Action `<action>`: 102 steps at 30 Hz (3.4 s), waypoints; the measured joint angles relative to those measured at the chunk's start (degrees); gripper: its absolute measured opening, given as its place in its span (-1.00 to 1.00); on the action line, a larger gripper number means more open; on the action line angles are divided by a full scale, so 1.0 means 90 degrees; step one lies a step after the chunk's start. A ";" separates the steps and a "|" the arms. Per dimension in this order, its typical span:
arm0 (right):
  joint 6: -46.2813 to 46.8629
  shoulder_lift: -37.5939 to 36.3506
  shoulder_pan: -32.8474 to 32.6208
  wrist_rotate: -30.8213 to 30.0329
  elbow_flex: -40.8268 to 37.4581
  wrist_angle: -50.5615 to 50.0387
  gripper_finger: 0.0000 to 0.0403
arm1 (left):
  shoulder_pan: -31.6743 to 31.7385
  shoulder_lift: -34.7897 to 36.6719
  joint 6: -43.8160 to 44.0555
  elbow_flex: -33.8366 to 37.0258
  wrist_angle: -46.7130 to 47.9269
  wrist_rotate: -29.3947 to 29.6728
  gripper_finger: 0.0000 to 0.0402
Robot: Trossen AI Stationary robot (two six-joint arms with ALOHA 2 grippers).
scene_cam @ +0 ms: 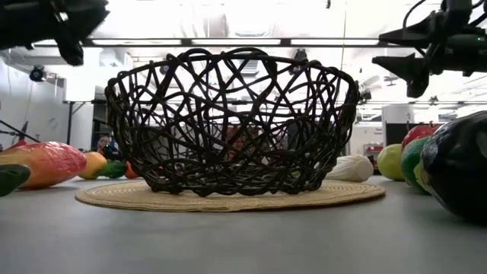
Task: Build produce basket
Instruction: Put the celery into the wire basket
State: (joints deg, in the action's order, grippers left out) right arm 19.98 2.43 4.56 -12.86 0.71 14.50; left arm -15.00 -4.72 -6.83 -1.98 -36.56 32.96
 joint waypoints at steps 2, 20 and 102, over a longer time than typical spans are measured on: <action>0.0025 0.0081 0.0000 -0.0115 0.0000 0.0207 0.13 | 0.0000 -0.0052 -0.0625 0.0000 -0.0546 0.0002 -0.65; -0.0762 0.1744 0.0000 -0.0450 0.0836 0.1907 0.13 | 0.0000 -0.0376 -0.3332 0.0000 -0.2076 -0.0003 -0.65; 0.0953 1.1661 0.3524 0.1979 0.8961 -0.7483 0.72 | -0.0002 -0.0415 -0.3480 -0.0010 -0.2076 0.0036 -0.65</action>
State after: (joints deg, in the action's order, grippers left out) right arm 28.56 107.38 36.27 4.95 81.36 -52.85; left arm -15.03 -8.45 -38.15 -2.07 -55.25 33.28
